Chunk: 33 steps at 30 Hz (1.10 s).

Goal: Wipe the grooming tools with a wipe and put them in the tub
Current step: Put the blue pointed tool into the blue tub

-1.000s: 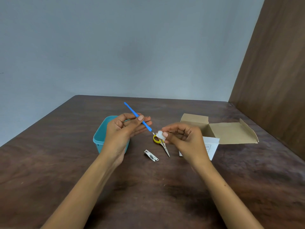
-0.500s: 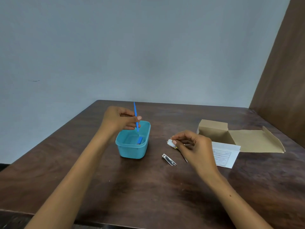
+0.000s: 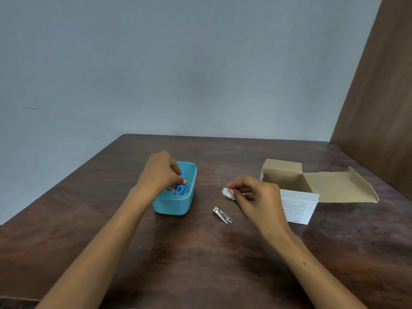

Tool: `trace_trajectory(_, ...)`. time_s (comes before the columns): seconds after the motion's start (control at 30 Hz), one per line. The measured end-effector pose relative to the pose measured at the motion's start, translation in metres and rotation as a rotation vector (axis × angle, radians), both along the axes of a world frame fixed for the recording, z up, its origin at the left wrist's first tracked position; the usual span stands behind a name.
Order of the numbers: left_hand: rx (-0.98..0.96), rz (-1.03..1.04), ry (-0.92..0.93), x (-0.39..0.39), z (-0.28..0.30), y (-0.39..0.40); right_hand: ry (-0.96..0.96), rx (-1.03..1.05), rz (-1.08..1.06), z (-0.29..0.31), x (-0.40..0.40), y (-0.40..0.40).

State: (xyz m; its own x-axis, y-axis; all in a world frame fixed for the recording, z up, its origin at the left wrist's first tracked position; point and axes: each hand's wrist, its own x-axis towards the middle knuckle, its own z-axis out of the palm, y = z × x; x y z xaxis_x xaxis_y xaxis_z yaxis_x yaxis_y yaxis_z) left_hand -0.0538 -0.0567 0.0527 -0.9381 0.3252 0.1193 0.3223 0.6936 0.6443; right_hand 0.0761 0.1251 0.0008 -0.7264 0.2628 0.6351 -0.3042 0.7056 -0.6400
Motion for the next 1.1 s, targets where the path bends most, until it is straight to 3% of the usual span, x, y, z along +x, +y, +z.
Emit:
trace_trajectory(0.3,-0.234,-0.008,0.052,0.009,-0.002,0.002,0.010,0.023,-0.020,0.001,0.000,0.001)
trace_trajectory(0.43,-0.216,0.074,0.300,0.020,-0.005,0.006,0.003,-0.006,-0.032,0.001,0.001,0.002)
trace_trajectory(0.57,-0.041,0.048,0.508,0.041,-0.006,0.018,0.037,-0.075,-0.067,0.002,0.001,0.004)
trace_trajectory(0.73,0.083,-0.190,0.374,0.061,-0.020,0.037,0.075,-0.074,-0.150,0.003,0.003,0.011)
trace_trajectory(0.9,-0.071,-0.307,0.237,0.059,-0.032,0.042,0.068,-0.020,-0.152,0.004,0.006,0.013)
trace_trajectory(1.1,-0.272,-0.419,0.206,0.059,-0.039,0.044,0.033,-0.075,-0.110,0.007,0.008,0.007)
